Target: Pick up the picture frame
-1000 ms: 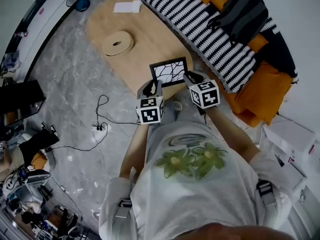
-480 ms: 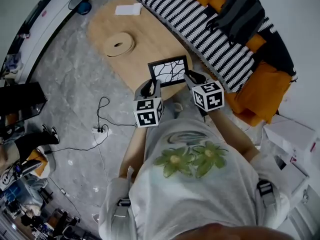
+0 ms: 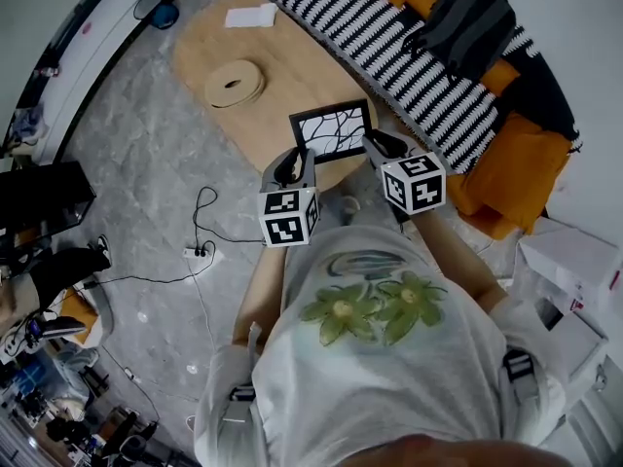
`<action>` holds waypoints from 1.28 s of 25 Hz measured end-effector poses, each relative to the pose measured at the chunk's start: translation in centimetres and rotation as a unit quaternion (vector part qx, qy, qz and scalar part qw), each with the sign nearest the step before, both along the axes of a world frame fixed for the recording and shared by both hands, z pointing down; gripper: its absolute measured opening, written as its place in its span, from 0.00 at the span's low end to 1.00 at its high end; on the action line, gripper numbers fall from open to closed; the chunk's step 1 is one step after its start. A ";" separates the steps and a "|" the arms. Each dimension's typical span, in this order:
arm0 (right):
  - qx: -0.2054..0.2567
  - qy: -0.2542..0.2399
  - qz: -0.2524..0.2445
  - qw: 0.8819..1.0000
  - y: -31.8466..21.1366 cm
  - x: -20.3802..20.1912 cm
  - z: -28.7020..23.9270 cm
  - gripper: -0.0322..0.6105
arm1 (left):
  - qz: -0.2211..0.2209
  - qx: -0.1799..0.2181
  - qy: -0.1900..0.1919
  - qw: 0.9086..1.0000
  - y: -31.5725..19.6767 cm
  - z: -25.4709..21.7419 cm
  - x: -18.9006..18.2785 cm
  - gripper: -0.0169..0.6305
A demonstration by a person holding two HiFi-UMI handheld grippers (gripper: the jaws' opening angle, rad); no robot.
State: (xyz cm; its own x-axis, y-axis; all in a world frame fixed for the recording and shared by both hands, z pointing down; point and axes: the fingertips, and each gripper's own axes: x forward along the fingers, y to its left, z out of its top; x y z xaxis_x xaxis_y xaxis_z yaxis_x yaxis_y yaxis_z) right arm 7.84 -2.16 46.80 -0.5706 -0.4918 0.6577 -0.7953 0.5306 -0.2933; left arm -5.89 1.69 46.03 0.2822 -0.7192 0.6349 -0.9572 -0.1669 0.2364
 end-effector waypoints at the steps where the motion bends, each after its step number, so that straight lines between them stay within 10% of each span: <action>1: 0.002 -0.001 0.001 1.000 0.0 0.0 -0.2 0.18 | 0.000 0.002 0.001 1.000 0.0 -0.2 0.0 0.17; 32: 0.057 -0.025 0.003 0.998 0.1 0.0 -6.5 0.18 | -0.005 0.053 0.014 0.998 0.2 -6.2 -0.1 0.17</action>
State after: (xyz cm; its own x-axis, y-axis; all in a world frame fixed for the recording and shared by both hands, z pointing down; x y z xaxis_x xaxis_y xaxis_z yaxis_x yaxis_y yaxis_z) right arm 7.83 -2.08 40.35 -0.5984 -0.5658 0.5672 -0.7843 0.5581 -0.2708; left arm -5.98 1.88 39.82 0.2918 -0.7848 0.5468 -0.9520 -0.1829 0.2455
